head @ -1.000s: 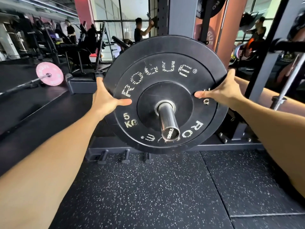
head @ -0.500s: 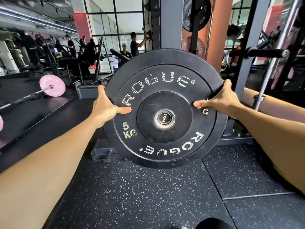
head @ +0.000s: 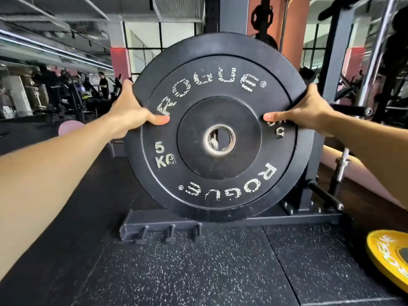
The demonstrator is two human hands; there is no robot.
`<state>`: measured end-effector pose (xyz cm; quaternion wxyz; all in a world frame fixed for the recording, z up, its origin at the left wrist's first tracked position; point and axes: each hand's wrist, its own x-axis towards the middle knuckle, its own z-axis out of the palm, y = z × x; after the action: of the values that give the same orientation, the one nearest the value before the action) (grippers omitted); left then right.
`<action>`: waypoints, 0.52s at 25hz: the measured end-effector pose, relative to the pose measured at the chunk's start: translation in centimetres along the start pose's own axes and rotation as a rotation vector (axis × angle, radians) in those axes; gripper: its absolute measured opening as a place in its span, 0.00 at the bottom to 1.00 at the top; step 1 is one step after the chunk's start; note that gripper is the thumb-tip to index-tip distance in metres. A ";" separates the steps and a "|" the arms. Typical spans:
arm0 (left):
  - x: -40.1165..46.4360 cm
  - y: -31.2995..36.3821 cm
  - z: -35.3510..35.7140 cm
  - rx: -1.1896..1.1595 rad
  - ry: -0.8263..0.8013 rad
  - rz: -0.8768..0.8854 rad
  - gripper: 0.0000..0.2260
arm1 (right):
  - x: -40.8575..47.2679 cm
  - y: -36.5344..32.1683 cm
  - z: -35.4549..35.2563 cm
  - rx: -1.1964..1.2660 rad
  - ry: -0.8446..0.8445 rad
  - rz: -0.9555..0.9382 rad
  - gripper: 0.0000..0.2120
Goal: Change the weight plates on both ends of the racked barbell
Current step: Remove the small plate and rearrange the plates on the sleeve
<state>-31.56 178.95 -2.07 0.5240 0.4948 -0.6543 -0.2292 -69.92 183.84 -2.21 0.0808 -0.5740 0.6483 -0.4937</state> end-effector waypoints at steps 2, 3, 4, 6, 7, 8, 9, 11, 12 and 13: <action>2.9 2.7 -1.0 -0.010 0.014 0.036 0.37 | 3.3 -2.1 -1.1 0.010 0.007 -0.014 0.60; 4.4 4.2 -1.2 -0.013 0.012 0.041 0.37 | 5.0 -3.2 -1.8 0.024 0.012 -0.023 0.61; 6.0 5.6 -1.3 -0.010 0.011 0.033 0.37 | 6.8 -4.2 -2.5 0.030 0.014 -0.014 0.61; 8.6 8.1 -1.8 -0.004 0.012 0.014 0.37 | 9.6 -6.1 -3.5 0.011 -0.016 0.019 0.60; 10.2 9.6 -2.1 -0.004 0.005 0.002 0.37 | 11.3 -7.3 -4.2 0.007 -0.030 0.030 0.60; 11.8 11.1 -2.5 -0.004 -0.001 -0.009 0.38 | 12.9 -8.8 -5.1 0.010 -0.039 0.037 0.61; 13.4 12.7 -3.0 -0.001 0.001 -0.011 0.39 | 14.4 -10.5 -5.9 0.014 -0.054 0.036 0.61; 16.8 16.8 -4.4 0.000 0.011 -0.027 0.40 | 18.1 -14.4 -8.2 0.016 -0.073 0.034 0.60; 18.4 19.0 -5.1 -0.001 0.013 -0.038 0.40 | 20.0 -16.4 -9.5 0.007 -0.075 0.030 0.60; 20.0 21.2 -5.9 0.000 0.010 -0.040 0.39 | 21.8 -18.3 -10.7 0.009 -0.079 0.020 0.60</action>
<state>-34.07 171.10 26.47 0.5226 0.5088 -0.6418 -0.2369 -72.15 174.39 26.61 0.1138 -0.5861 0.6482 -0.4726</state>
